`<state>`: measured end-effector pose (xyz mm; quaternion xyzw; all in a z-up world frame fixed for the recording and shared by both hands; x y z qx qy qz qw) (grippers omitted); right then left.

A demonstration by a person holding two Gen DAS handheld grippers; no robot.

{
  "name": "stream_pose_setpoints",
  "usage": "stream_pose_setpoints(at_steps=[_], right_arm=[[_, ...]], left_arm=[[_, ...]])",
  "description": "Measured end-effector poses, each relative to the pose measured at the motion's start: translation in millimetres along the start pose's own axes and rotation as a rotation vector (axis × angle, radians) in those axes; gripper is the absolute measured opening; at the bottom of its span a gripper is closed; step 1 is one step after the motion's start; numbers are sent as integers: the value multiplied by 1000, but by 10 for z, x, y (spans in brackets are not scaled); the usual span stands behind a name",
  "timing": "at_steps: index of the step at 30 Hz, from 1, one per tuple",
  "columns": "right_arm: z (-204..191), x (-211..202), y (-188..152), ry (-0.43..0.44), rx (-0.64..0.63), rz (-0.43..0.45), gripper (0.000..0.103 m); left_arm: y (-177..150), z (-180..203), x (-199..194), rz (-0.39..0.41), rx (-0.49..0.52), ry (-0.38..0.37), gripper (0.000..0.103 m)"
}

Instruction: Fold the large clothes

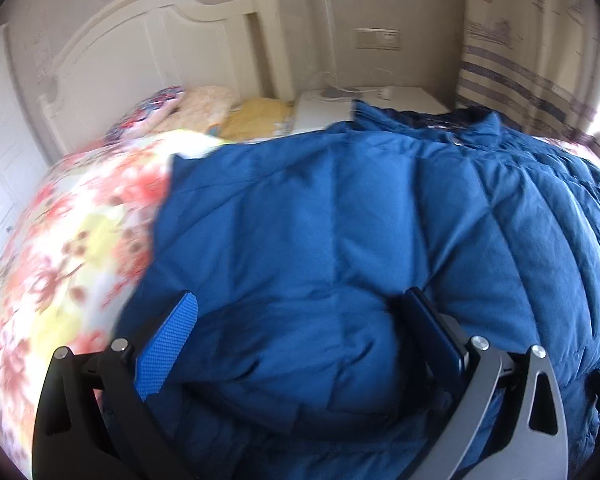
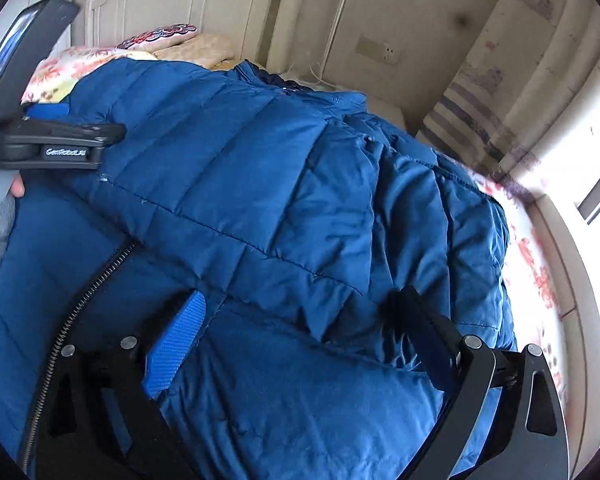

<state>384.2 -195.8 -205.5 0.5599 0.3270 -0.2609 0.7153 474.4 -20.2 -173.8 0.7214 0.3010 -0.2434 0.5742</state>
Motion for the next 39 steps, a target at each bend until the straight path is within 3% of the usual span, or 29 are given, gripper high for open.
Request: stream_pose_setpoints(at_steps=[2, 6, 9, 11, 15, 18, 20, 21, 22, 25, 27, 30, 32, 35, 39], right_arm=[[-77, -207, -24, 25, -7, 36, 93], [-241, -388, -166, 53, -47, 40, 93], [-350, -275, -358, 88, -63, -40, 93], [-287, -246, -381, 125, -8, -44, 93], [-124, -406, -422, 93, 19, -36, 93], [231, -435, -665, 42, 87, -52, 94], [408, -421, -860, 108, 180, -53, 95], [463, -431, -899, 127, 203, -47, 95], [483, -448, -917, 131, 209, -49, 95], [458, -613, -889, 56, 181, -38, 95], [249, -843, -855, 113, 144, 24, 95], [-177, -1079, -944, 159, 6, 49, 95], [-443, -1046, -1167, 168, -101, 9, 96], [-460, -1015, -1285, 177, -66, 16, 96], [-298, -1162, -1317, 137, -20, 0, 96]], left_arm=[[-43, 10, -267, 38, -20, -41, 101], [-306, 241, -703, 54, 46, -120, 101], [-686, 463, -634, -35, 154, -97, 101], [-757, 471, -568, -58, 154, -103, 101], [-762, 207, -627, -70, 91, -100, 101], [-876, -243, -670, -49, 45, -30, 101], [-1050, -574, -596, -103, -35, -29, 101], [-1130, -750, -581, -135, -120, -79, 101], [-1153, -858, -584, -139, -163, -95, 101], [-1292, -1187, -592, -158, -220, -32, 99], [-1331, -1260, -804, -95, -234, -47, 99], [-1415, -1133, -1096, -39, -161, -61, 100], [-1537, -967, -1258, -6, -60, -71, 101], [-1779, -782, -1190, -59, 96, -13, 101], [-1776, -807, -1250, -70, 104, 10, 101]])
Point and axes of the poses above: each gripper's, at about its wrist camera, not at the fingertips, and x roughly the way its jaws point, z to its right, y to its top, the point moved 10 cm from there along x, roughly the way its jaws point, and after that the axes turned 4 degrees about y, right-handed, at the moved point
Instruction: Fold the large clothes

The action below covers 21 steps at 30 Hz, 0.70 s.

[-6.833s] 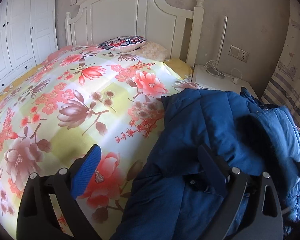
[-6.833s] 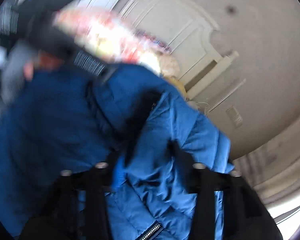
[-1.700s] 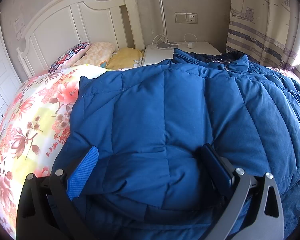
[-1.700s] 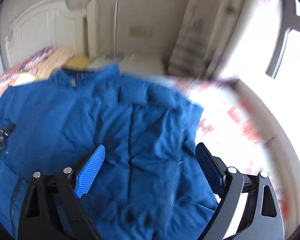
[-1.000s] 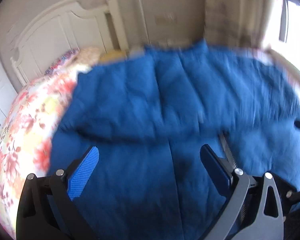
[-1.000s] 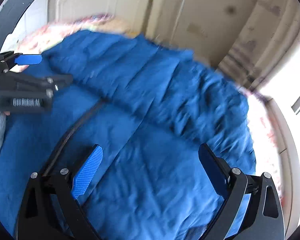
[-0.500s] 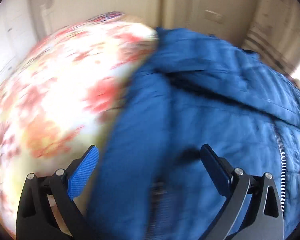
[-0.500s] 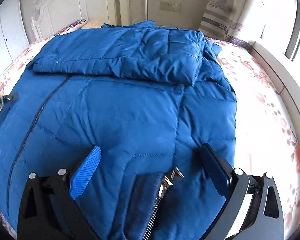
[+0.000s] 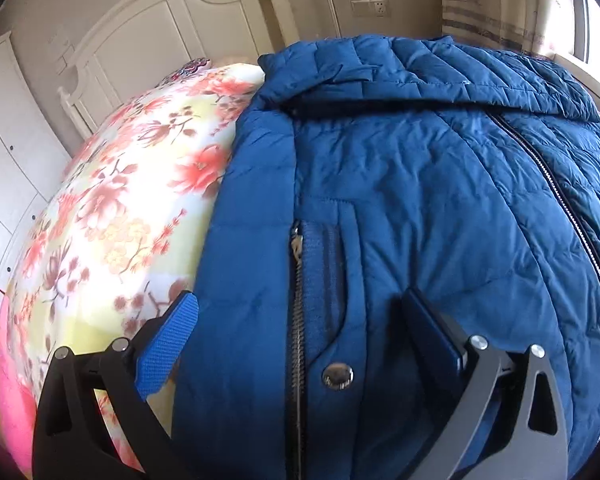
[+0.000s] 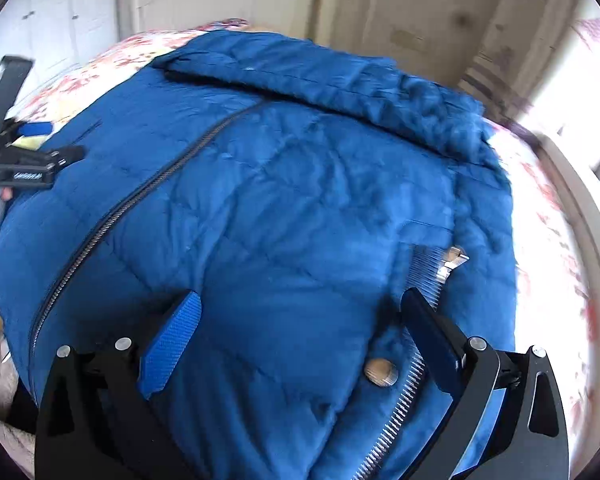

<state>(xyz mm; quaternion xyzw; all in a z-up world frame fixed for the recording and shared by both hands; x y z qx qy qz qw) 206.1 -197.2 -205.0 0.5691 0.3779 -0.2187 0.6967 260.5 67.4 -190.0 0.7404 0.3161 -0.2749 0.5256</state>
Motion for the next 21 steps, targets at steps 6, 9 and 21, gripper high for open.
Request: stream_pose_setpoints(at_steps=[6, 9, 21], right_arm=[[-301, -365, -121, 49, -60, 95, 96], [-473, -164, -246, 51, -114, 63, 96], [-47, -414, -647, 61, 47, 83, 97]], left_arm=[[-342, 339, -526, 99, 47, -108, 101], [-506, 464, -567, 169, 56, -68, 101], [-780, -99, -472, 87, -117, -138, 101]])
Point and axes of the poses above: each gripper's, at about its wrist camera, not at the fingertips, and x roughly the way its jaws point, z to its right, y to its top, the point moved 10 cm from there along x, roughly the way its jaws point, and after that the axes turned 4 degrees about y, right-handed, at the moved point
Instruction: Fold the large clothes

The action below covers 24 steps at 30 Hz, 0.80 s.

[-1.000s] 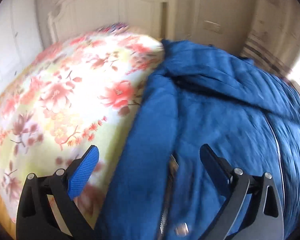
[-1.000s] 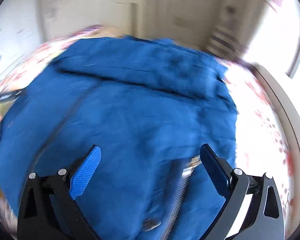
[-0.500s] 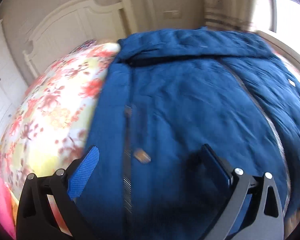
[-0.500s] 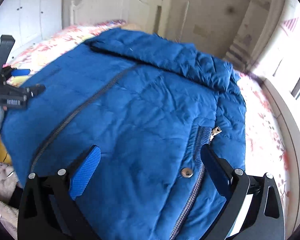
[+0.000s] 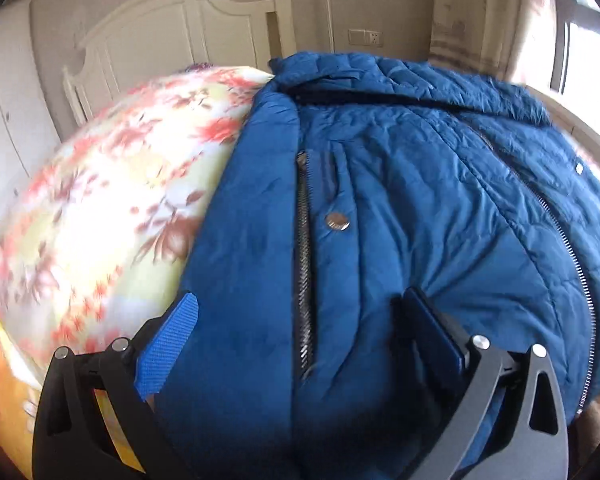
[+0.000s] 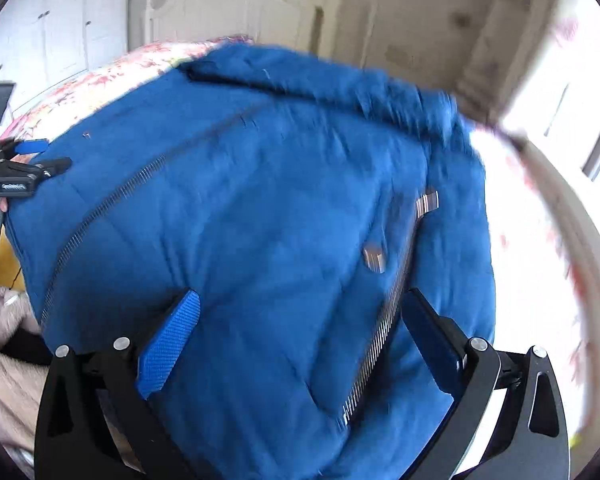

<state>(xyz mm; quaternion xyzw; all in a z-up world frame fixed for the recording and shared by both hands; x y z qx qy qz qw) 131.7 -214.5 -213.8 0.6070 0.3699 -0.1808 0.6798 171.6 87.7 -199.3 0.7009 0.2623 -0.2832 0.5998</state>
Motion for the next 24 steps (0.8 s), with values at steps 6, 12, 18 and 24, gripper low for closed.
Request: stream_pose_setpoints(at_steps=[6, 12, 18, 24], right_arm=[[365, -520, -346, -119, -12, 17, 97], [511, -658, -1001, -60, 155, -22, 97], [366, -421, -1038, 1, 195, -20, 97], [335, -235, -921, 71, 264, 17, 96]], left_arm=[[-131, -295, -314, 51, 46, 131, 101], [-385, -496, -391, 49, -15, 106, 101], [-540, -504, -418, 36, -3, 83, 101], [-692, -515, -460, 39, -13, 49, 101]])
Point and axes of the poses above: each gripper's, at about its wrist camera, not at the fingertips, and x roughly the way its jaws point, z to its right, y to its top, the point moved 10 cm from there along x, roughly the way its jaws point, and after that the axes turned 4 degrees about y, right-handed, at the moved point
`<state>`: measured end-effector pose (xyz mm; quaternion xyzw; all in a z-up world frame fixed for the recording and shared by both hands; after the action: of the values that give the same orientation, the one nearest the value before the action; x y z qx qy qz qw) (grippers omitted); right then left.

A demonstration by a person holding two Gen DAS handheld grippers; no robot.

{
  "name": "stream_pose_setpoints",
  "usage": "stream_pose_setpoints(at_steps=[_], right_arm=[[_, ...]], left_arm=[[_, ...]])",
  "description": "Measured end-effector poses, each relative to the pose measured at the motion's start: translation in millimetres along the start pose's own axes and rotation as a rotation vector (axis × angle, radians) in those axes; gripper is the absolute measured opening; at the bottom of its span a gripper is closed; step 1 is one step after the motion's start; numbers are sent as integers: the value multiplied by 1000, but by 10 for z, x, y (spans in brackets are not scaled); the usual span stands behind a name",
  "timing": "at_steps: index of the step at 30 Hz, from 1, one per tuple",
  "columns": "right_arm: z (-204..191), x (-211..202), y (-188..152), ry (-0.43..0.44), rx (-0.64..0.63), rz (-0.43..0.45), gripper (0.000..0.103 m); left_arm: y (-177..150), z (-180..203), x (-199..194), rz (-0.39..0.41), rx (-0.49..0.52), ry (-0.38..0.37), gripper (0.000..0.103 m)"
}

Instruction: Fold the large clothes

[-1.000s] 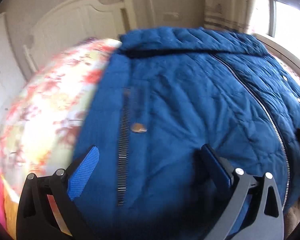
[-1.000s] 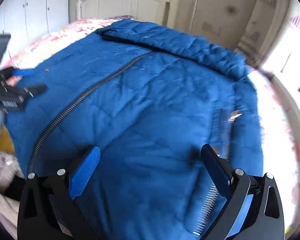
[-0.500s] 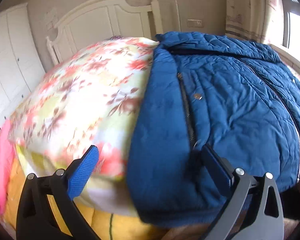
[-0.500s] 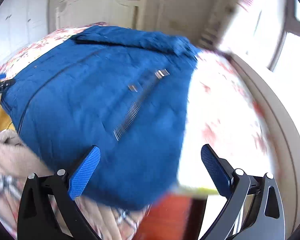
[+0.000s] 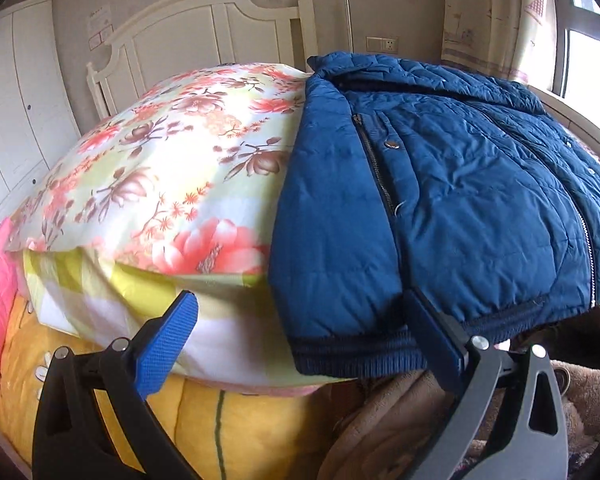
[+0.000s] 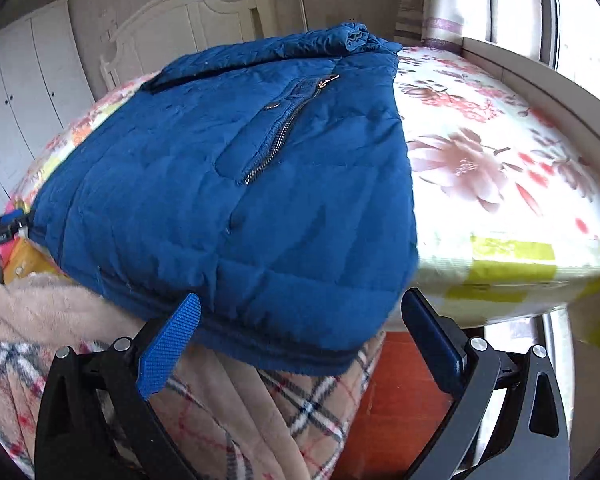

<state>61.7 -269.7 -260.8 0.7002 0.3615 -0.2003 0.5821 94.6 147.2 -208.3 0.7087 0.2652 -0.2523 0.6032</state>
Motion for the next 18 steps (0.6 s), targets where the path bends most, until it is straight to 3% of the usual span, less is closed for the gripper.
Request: stream_pose_setpoints(at_steps=[3, 6, 12, 16, 18], right_arm=[[-92, -27, 11, -19, -41, 21, 77], [-135, -103, 30, -47, -86, 40, 65], [-154, -144, 31, -49, -90, 25, 64], [-141, -151, 31, -37, -77, 22, 66], [-132, -153, 24, -35, -71, 22, 66]], left_arm=[[-42, 13, -8, -9, 18, -9, 101], [-57, 8, -35, -3, 34, -4, 101], [-60, -1, 23, -28, -4, -52, 101], [-75, 13, 143, -72, -59, -139, 101], [-66, 72, 131, -77, -84, -191, 90]])
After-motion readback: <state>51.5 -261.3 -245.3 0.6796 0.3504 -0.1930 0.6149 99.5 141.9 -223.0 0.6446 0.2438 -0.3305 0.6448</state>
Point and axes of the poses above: each gripper's, at about its wrist camera, not at the fingertips, and x roughly the way its jaws point, z to its right, y to its top, the point moved 10 cm from there along x, roughly the way its jaws point, and after that the axes turned 4 degrees about y, right-handed, at the moved point
